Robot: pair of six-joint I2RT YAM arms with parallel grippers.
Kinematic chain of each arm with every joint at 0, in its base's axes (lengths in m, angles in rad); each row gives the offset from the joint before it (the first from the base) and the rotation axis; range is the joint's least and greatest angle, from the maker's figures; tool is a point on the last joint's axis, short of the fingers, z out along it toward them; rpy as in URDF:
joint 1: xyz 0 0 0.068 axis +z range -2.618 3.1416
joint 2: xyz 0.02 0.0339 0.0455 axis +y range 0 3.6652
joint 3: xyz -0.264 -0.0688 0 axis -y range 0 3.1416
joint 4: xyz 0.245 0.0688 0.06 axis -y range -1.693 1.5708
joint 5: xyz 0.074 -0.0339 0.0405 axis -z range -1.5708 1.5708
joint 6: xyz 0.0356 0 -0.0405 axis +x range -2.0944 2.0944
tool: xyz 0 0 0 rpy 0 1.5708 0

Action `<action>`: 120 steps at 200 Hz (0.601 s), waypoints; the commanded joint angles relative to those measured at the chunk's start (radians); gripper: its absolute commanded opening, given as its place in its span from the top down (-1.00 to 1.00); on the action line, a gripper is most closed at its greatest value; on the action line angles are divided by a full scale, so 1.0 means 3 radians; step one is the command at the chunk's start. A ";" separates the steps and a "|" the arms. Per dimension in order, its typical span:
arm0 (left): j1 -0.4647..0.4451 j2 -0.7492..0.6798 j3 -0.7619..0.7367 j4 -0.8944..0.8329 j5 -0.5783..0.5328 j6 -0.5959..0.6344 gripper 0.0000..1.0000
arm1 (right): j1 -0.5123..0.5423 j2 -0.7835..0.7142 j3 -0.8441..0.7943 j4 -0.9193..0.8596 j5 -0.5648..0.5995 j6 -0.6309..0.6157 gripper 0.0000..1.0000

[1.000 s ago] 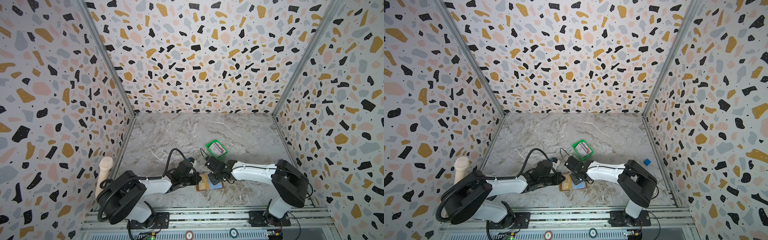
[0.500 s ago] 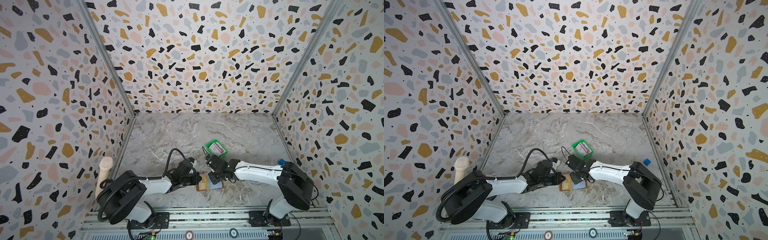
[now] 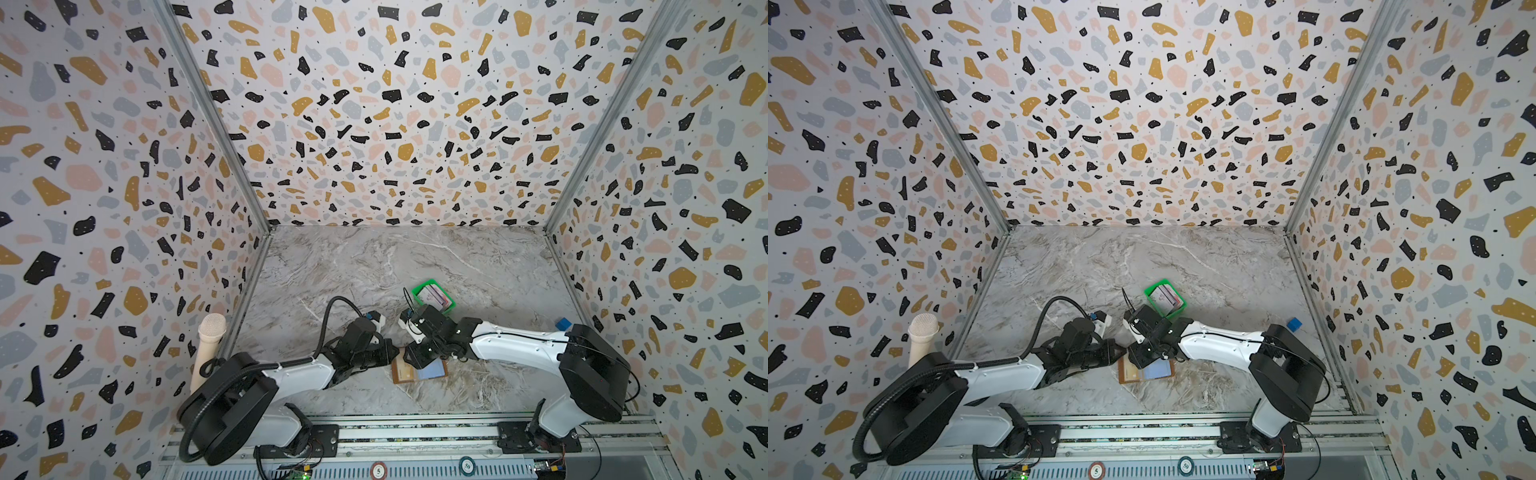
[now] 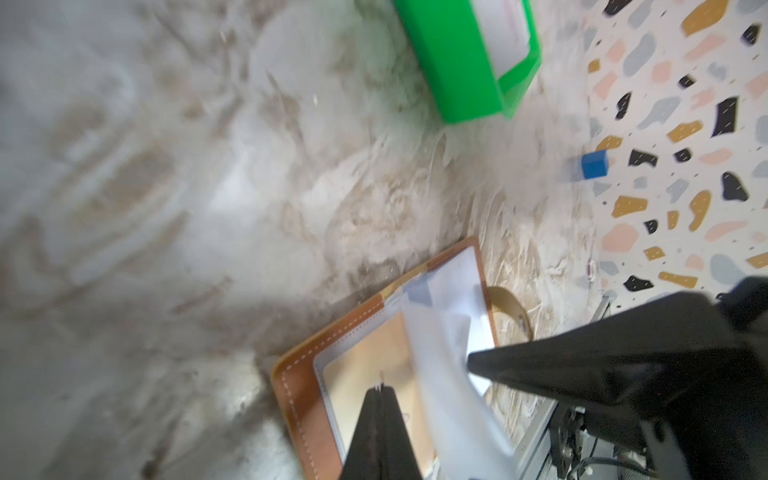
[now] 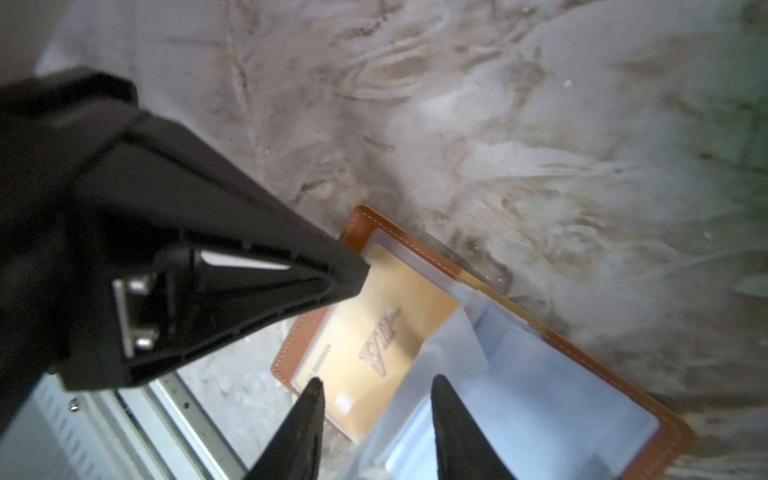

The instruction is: Put the credit cards into the card holder

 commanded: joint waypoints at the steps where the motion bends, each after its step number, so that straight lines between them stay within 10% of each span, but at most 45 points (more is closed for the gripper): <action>1: 0.0175 -0.0364 0.0032 -0.0172 0.0003 0.0068 1.00 | 0.0053 0.0121 0.0255 0.0159 -0.0428 -0.0081 0.07; 120: -0.0412 0.0324 0.0283 -0.0381 -0.0066 0.0236 0.96 | -0.0382 -0.0690 -0.0063 -0.0333 0.0350 0.0002 -0.05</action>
